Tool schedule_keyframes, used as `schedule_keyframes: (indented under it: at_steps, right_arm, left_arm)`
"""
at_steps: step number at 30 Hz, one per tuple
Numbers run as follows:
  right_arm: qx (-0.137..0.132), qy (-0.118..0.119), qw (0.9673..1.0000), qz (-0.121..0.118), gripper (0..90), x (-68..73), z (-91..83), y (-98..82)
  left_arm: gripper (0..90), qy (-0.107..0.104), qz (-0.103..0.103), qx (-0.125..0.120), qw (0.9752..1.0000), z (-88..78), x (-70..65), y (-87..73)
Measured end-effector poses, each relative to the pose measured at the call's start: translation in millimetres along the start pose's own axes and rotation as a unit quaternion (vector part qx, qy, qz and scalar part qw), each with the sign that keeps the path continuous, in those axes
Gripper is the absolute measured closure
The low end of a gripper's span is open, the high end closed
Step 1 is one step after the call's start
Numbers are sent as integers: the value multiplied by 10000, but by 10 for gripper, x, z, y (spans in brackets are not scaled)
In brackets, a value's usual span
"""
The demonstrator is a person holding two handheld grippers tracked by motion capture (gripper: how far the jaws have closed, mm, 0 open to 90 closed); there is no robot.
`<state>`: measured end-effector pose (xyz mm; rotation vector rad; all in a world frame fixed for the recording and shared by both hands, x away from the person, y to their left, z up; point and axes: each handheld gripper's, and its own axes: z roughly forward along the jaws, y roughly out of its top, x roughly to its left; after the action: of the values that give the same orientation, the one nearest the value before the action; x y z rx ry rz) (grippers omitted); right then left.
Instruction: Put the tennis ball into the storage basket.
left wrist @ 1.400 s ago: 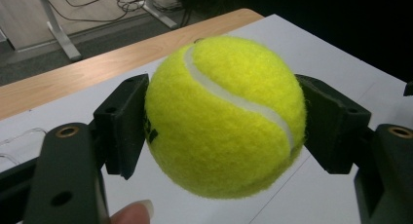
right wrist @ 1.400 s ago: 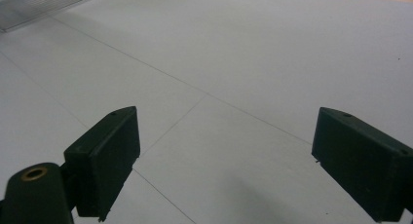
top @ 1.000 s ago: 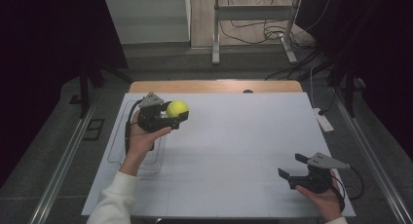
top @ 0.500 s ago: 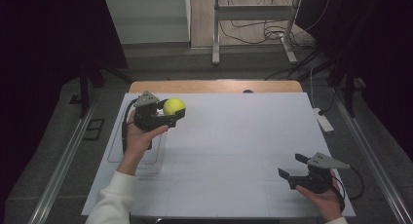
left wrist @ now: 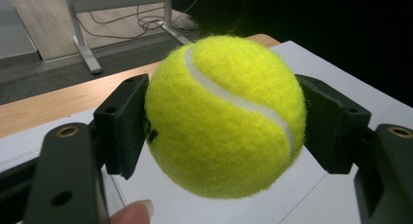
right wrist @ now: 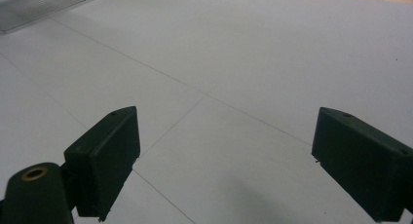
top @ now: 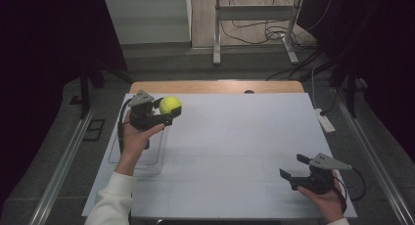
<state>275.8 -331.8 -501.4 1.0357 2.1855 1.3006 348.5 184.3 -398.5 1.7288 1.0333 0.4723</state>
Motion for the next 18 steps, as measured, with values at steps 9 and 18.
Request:
schedule_keyframes:
  at_steps: [9,18]
  right_arm:
    - [1,-10,10000,0,107,0,0,0]
    - [3,-20,10000,1,108,-1,0,-2]
  left_arm:
    - [271,77,-61,-43,9999,-24,51,-5]
    - [271,171,-95,-63,9998,-39,101,-13]
